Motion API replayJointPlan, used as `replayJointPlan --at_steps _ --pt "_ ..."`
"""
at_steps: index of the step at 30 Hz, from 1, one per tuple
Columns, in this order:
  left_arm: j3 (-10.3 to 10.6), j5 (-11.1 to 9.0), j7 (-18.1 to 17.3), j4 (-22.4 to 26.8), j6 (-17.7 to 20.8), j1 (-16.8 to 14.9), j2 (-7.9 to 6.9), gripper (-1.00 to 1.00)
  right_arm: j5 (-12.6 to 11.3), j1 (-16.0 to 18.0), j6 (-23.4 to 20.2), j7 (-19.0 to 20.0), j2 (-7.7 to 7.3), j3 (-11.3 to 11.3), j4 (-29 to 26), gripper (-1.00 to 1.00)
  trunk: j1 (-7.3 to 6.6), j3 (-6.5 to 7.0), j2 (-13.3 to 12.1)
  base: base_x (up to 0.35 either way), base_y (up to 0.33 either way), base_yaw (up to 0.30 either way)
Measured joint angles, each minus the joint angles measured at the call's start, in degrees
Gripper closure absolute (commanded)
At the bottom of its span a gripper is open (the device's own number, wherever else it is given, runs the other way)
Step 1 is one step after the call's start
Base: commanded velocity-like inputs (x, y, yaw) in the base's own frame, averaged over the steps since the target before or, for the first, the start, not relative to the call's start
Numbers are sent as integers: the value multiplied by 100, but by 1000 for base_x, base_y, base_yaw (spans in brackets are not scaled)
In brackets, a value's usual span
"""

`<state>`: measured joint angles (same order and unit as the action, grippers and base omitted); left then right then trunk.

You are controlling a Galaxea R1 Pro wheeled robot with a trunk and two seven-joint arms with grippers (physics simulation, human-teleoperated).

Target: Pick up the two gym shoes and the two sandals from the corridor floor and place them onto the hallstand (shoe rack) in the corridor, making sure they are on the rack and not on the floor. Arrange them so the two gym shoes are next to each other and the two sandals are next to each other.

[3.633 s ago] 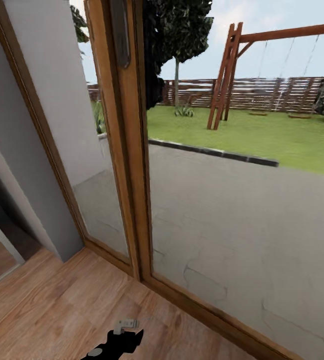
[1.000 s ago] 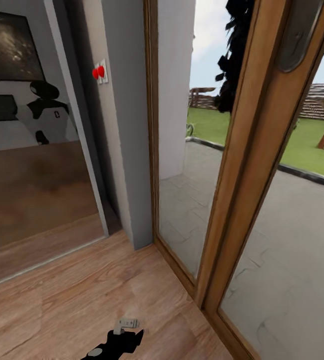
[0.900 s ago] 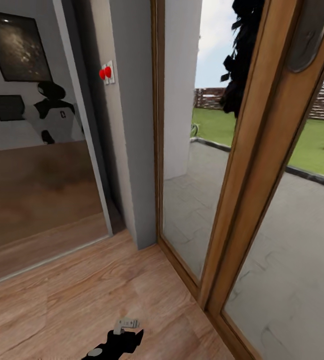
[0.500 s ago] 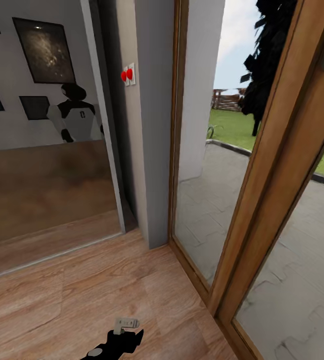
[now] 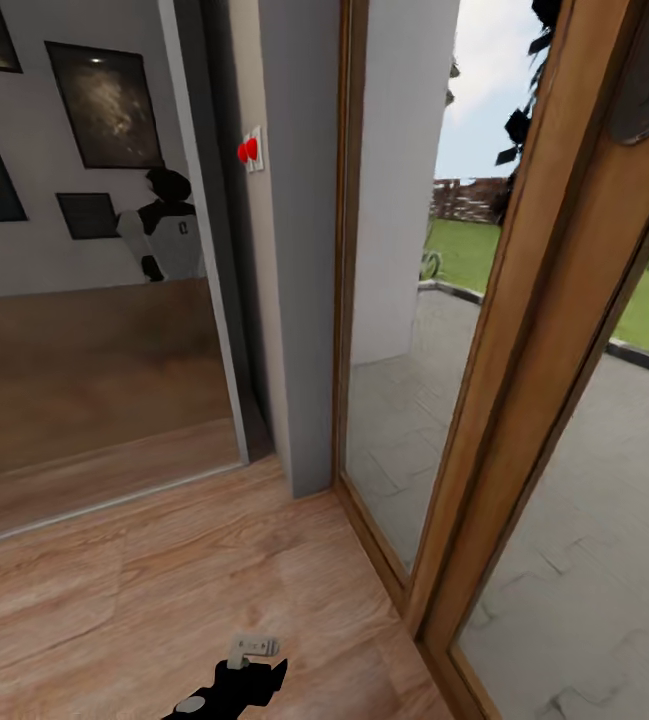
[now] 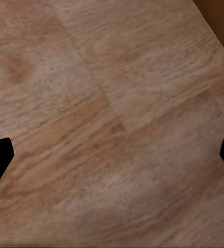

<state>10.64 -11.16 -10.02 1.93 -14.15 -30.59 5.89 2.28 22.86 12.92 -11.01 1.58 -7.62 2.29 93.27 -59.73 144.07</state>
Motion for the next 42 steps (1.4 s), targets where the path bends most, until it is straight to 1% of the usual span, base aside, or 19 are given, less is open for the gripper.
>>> replayJointPlan --at_steps 42 --pt "-1 0 0 0 0 0 0 -100 0 -1 0 2 3 0 0 -100 0 102 0 0 -3 280"
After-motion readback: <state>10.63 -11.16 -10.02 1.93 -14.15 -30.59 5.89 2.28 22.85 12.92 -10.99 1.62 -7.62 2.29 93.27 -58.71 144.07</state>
